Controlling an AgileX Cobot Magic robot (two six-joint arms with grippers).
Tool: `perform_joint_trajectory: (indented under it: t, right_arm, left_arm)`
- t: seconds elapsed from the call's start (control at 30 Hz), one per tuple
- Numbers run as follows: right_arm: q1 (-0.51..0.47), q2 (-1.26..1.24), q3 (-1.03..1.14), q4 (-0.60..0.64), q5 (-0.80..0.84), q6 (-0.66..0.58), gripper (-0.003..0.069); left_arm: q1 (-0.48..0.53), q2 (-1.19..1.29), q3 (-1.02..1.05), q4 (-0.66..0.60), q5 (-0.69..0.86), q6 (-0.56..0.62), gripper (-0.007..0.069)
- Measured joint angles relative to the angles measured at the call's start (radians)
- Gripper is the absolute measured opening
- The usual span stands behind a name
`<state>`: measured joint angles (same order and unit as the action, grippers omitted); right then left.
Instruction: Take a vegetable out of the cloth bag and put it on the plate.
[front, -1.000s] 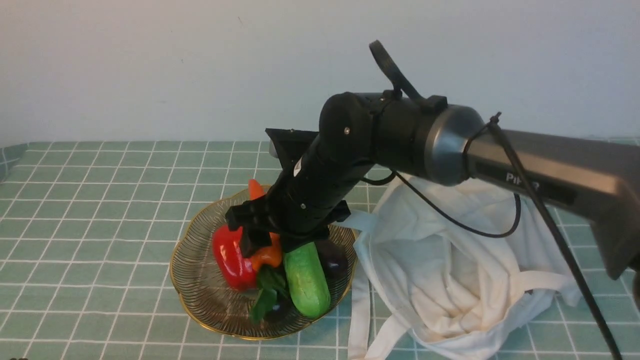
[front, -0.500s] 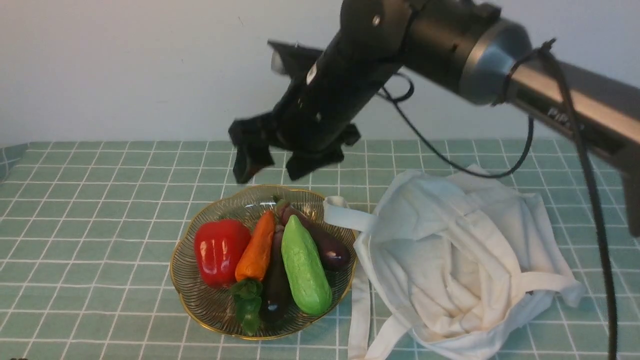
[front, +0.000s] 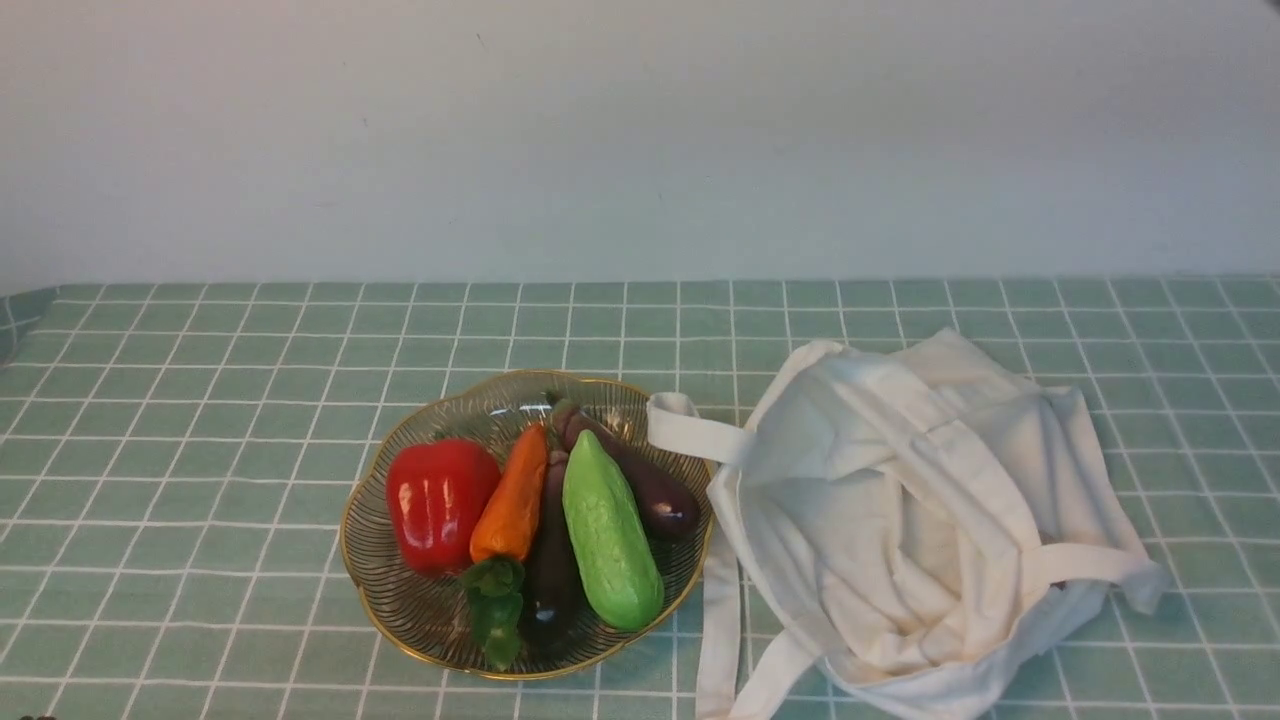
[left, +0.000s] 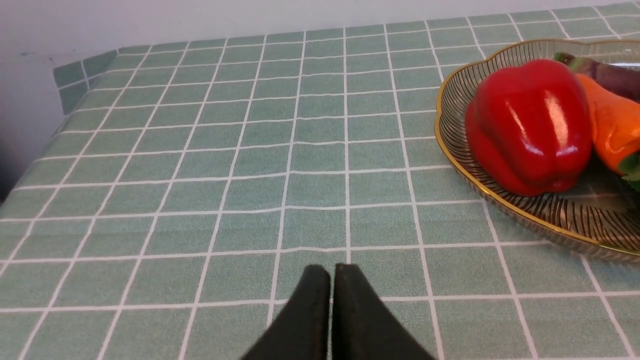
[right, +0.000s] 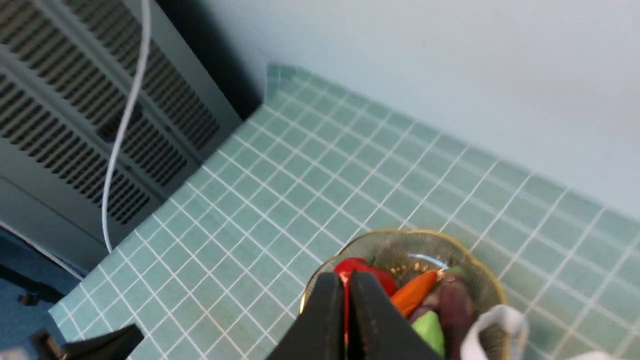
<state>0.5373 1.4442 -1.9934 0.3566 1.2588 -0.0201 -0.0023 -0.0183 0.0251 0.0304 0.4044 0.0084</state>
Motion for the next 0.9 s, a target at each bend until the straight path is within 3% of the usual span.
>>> perform_joint_trajectory:
  t: [0.1, 0.2, 0.4, 0.5, 0.9]
  right_arm:
    - [-0.002, -0.224, 0.164, -0.058, -0.002, -0.018, -0.0014]
    - [-0.002, -0.449, 0.408, -0.094, -0.112, -0.056, -0.0014]
    - [-0.002, -0.99, 1.18, -0.095, -0.817, -0.152, -0.0015]
    - [-0.002, -1.165, 1.397, -0.09, -0.991, -0.165, -0.0015]
    - [-0.002, -1.254, 1.482, -0.079, -1.056, -0.26, -0.0015]
  left_arm:
    - [0.0, 0.0, 0.0, 0.0, 0.0, 0.0, -0.0005]
    - [0.0, 0.0, 0.0, 0.0, 0.0, 0.0, -0.0005]
    - [0.0, 0.0, 0.0, 0.0, 0.0, 0.0, -0.0005]
    - [0.0, 0.0, 0.0, 0.0, 0.0, 0.0, -0.0005]
    - [0.0, 0.0, 0.0, 0.0, 0.0, 0.0, -0.0005]
